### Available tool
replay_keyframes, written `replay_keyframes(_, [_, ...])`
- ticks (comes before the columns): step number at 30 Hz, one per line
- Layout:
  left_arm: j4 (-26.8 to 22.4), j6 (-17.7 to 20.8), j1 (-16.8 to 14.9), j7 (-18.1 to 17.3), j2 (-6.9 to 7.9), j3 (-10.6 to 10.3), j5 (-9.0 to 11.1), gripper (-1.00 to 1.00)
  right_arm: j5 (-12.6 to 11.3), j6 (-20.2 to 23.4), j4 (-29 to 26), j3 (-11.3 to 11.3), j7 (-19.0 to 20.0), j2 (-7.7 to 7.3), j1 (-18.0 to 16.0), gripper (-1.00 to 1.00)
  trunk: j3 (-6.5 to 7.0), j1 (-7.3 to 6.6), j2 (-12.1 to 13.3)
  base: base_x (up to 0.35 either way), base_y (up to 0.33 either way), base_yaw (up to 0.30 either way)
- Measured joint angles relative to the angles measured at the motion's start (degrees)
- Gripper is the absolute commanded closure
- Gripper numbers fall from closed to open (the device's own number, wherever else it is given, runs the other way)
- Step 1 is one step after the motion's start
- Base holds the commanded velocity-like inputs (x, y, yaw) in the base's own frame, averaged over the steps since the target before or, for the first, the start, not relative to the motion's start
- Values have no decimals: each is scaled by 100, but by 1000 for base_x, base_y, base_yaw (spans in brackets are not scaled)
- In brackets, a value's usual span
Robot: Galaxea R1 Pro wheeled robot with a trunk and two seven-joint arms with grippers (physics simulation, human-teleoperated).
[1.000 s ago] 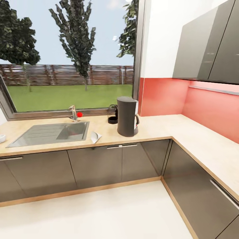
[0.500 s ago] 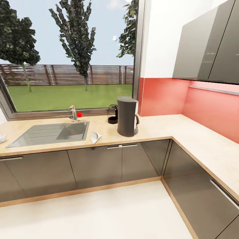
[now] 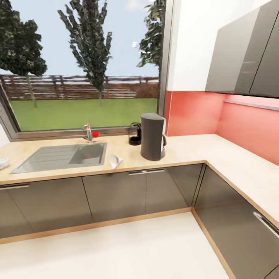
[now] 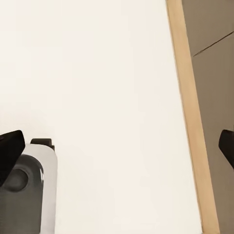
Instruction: Set up a coffee station on the kitchen countertop: keep the coffee maker on the countertop, move the bottle of coffee from the kitchen shelf to the counter next to the coffee maker, place a paper coffee filter on top of the coffee maker, put the saucer next to the coffee maker with the coffee cup on the saucer, and place the electric kettle next to the coffee maker.
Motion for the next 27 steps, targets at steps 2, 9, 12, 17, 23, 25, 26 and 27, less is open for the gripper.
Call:
replay_keyframes(2, [5,-1,0,0,0,-2,-3,-100,5,1,-1,0,0,6,0,-100,0,0,0,135,317,0])
replay_keyframes(9, [8,-1,0,0,0,3,-5,-100,8,0,1,0,0,7,0,-100,0,0,0,159,314,0])
replay_keyframes(12, [9,-1,0,0,0,1,-5,-100,8,-1,-1,0,-1,4,0,-100,0,-1,0,234,278,0])
replay_keyframes(17, [9,-1,-1,0,0,-1,-12,-100,9,-2,0,0,-1,3,0,-100,0,-1,0,263,252,0])
replay_keyframes(23, [17,-1,-1,0,3,0,-14,-100,9,-3,-1,0,1,3,0,-100,0,-1,0,272,243,0])
replay_keyframes(25, [17,-1,1,0,7,-1,-14,-100,9,-3,-1,0,1,3,0,-100,0,-1,0,221,278,0])
replay_keyframes(26, [18,2,1,0,8,-1,-14,-100,9,-3,2,0,3,3,0,-100,0,-1,0,206,286,0])
replay_keyframes(27, [18,3,1,0,6,-2,-14,-100,9,-3,1,0,4,3,0,-100,0,-1,0,202,289,0])
